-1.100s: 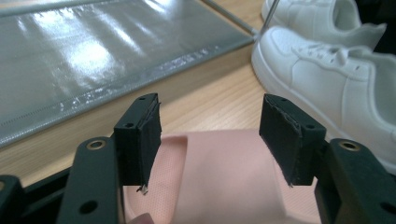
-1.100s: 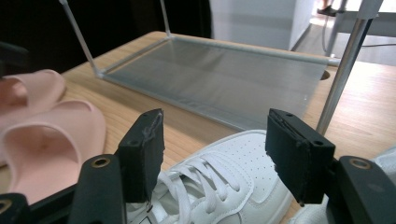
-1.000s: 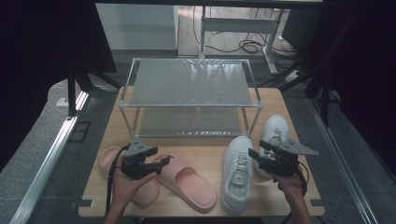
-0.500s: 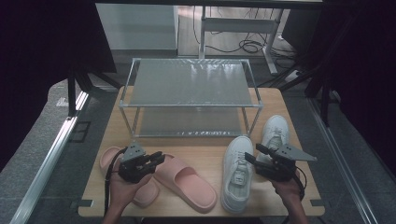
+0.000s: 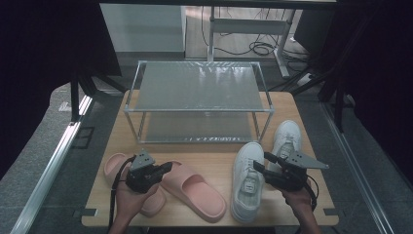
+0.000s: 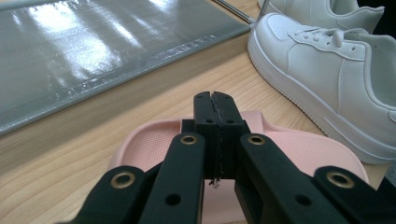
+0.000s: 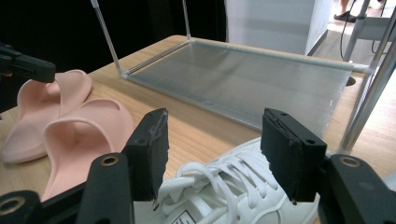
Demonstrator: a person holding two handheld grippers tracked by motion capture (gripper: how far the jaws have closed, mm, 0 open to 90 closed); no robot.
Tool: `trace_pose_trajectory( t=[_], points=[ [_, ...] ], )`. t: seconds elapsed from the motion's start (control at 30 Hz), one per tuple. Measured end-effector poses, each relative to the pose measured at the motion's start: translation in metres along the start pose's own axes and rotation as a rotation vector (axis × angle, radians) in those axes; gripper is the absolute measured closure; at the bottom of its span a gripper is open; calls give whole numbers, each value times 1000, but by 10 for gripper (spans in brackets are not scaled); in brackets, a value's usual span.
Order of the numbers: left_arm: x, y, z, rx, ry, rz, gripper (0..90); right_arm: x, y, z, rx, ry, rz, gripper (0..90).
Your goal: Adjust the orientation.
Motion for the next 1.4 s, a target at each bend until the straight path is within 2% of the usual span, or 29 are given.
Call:
trace_pose_trajectory(
  t=[0.17, 0.3, 0.47, 0.6, 0.63, 0.7, 0.9, 1.33, 1.4],
  points=[
    [-2, -2, -1, 7, -3, -2, 900, -1, 3, -3, -15, -13, -7, 423],
    [-4, -4, -10, 20, -19, -4, 900, -3, 1, -2, -36, -9, -2, 424],
    [4, -5, -21, 28, -34, 16, 900, -7, -5, 1, -16, -16, 6, 421],
    [10, -9, -32, 39, -44, 28, 900, -7, -7, 3, 0, -14, 6, 419],
    [14, -16, -44, 61, -56, 43, 900, -6, -7, 3, -3, -13, 7, 419],
    [16, -19, -50, 70, -61, 47, 900, -6, -6, 4, -3, -11, 4, 419],
    [28, -27, -73, 108, -70, 72, 900, -7, -2, 1, -34, -18, 1, 419],
    [30, -44, -104, 163, -107, 101, 900, -5, -1, -4, -45, -28, -6, 419],
    [31, -52, -113, 187, -116, 114, 900, -5, -1, -5, -45, -29, -8, 419]
  ],
)
Point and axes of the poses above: each handheld gripper's, and its own axes: x roughly backward along the jaws, z roughly out of its top, y roughly to its right, the point moved 10 cm from there along -x, roughly forward along the jaws, and after that the axes turned 15 degrees about -y, right-handed, at the moved point
